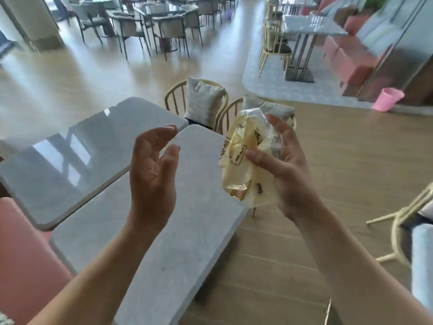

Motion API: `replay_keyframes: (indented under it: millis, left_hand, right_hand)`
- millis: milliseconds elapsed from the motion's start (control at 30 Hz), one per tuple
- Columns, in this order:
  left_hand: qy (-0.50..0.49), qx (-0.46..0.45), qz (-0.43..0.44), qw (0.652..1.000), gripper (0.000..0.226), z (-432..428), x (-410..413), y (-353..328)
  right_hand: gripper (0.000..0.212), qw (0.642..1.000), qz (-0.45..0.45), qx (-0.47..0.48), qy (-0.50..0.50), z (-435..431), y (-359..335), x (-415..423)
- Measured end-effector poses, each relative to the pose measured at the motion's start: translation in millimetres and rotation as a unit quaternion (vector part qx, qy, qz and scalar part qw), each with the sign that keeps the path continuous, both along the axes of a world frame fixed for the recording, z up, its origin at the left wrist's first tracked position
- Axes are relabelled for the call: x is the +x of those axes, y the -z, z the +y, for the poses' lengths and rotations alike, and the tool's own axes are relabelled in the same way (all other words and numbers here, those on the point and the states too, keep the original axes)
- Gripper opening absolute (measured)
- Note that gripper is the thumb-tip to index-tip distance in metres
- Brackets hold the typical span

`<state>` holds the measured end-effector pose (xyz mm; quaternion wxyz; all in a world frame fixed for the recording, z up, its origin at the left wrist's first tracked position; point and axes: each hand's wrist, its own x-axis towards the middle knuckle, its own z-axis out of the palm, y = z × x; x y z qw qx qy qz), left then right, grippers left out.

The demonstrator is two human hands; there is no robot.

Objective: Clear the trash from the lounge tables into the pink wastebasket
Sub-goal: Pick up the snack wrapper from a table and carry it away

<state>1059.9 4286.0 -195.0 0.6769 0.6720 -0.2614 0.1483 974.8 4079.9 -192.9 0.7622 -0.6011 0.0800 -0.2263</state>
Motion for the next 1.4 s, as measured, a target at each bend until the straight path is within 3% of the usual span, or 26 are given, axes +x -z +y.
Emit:
replay_keyframes:
  millis: [200,333,533,867,1167,1400]
  left_hand:
    - [0.096,0.009,0.001,0.995,0.02,-100,-26,-9]
    - [0.151,-0.004,0.006,0.989,0.028,-154,-20,-6]
    - [0.209,-0.035,0.04,0.976,0.035,-249,30,5]
    - [0.34,-0.015,0.084,0.937,0.031,-440,108,12]
    - [0.4,-0.007,0.097,0.912,0.034,-605,124,17]
    - [0.395,0.016,0.096,0.913,0.036,-759,124,19]
  right_hand:
    - [0.074,0.992,-0.01,-0.017,0.122,-85,-12,-65]
    - [0.081,0.984,-0.002,-0.008,0.176,-129,-3,-72]
    - [0.092,0.97,0.024,0.002,0.243,-209,6,-49]
    - [0.084,0.934,0.042,0.015,0.355,-358,-1,14]
    - [0.076,0.918,0.03,0.048,0.392,-503,25,17]
    - [0.075,0.919,0.018,0.06,0.389,-659,37,21]
